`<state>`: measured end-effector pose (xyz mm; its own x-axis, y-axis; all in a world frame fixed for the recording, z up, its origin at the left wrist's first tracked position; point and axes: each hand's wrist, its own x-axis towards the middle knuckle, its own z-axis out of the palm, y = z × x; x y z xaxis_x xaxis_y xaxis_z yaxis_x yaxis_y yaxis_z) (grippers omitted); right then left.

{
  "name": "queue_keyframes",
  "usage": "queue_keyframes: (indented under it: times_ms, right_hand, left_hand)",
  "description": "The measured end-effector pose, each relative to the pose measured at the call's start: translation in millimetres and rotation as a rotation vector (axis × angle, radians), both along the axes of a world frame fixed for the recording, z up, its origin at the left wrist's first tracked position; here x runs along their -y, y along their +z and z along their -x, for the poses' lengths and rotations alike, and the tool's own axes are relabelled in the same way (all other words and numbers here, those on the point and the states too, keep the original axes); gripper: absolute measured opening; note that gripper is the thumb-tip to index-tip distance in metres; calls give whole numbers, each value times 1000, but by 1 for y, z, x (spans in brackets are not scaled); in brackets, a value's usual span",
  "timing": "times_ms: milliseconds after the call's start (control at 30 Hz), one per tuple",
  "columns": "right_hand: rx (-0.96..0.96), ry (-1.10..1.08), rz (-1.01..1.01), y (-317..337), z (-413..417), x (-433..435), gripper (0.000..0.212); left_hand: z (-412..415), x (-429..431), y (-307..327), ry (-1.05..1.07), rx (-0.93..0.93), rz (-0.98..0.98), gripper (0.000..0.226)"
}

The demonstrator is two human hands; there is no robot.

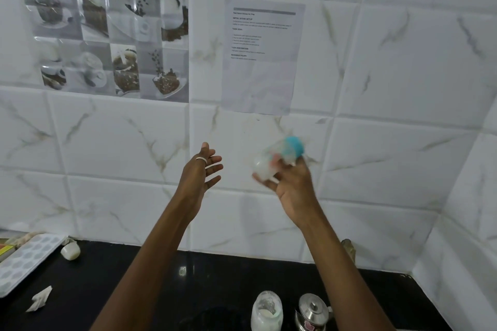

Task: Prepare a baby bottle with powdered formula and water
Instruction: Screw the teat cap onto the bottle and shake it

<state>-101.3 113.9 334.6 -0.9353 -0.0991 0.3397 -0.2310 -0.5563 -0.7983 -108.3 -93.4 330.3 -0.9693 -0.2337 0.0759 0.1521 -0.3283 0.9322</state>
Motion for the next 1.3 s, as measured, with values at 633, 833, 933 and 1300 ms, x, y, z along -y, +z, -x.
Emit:
queue_keyframes:
  times_ms: [633, 833, 933, 1300]
  right_hand:
    - [22, -19, 68, 2, -9, 9, 53]
    - [-31, -1, -386, -1, -10, 10, 62]
    - [-7, -51, 34, 9, -6, 3, 57]
    - [-9, -81, 109, 10, -3, -1, 51]
  left_hand:
    - [-1, 1, -5, 3, -15, 51, 45]
    - [-1, 3, -4, 15, -33, 77, 45]
    - [-3, 4, -4, 20, -36, 79, 42]
    - [-5, 13, -3, 59, -35, 79, 26]
